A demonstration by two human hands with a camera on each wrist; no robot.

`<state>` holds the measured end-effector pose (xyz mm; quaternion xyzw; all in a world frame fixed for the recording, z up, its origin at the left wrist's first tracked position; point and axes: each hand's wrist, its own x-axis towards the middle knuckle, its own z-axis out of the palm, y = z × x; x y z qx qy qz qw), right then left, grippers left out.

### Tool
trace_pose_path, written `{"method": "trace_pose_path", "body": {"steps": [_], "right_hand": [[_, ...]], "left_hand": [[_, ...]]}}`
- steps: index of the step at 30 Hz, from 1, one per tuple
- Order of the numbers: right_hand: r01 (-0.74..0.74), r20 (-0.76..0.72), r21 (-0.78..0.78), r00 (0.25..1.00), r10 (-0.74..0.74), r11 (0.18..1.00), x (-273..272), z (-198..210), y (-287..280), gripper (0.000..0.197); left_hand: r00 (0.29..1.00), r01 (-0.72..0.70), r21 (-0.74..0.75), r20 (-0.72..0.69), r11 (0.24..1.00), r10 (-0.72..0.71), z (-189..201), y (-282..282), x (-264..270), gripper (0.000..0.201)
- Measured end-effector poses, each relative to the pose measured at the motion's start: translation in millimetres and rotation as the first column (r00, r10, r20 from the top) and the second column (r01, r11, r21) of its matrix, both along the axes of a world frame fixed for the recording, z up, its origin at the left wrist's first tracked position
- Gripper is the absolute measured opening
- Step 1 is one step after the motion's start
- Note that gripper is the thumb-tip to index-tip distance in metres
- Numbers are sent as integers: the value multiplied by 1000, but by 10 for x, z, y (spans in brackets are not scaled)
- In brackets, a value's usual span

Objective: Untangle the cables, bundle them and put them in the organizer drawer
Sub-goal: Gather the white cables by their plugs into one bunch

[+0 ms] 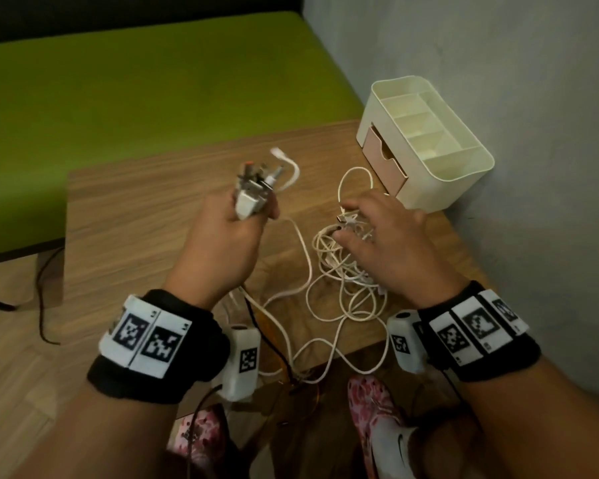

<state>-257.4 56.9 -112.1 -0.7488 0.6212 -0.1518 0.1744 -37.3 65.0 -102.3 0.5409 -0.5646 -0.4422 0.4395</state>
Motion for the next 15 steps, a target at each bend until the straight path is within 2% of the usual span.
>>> {"method": "trace_pose_path", "body": {"steps": [2,5,8,10,12,15], "right_hand": [[-47,161,-98,985,62,994,25,80,37,50],[-135,293,-284,931,220,949,85,195,103,45],[-130,270,-379,932,244,916,113,268,168,20],[-130,218,-416,947,237,900,74,311,240,16],[-165,169,-381,955,245,910,6,358,366,21],[-176,119,-227,971,207,958,-113,403,671,21]], "left_hand": [[996,76,33,52,997,-78,10,40,-69,26],[987,156,119,-45,981,-152,50,88,-169,22],[969,194,185,-192,963,-158,96,166,-212,23],[953,192,188,-270,963,-137,149,248,-237,25],[950,163,145,-289,976,-116,203,330,-248,24],[961,107,94,-263,990,-79,292,452,-298,23]]}}
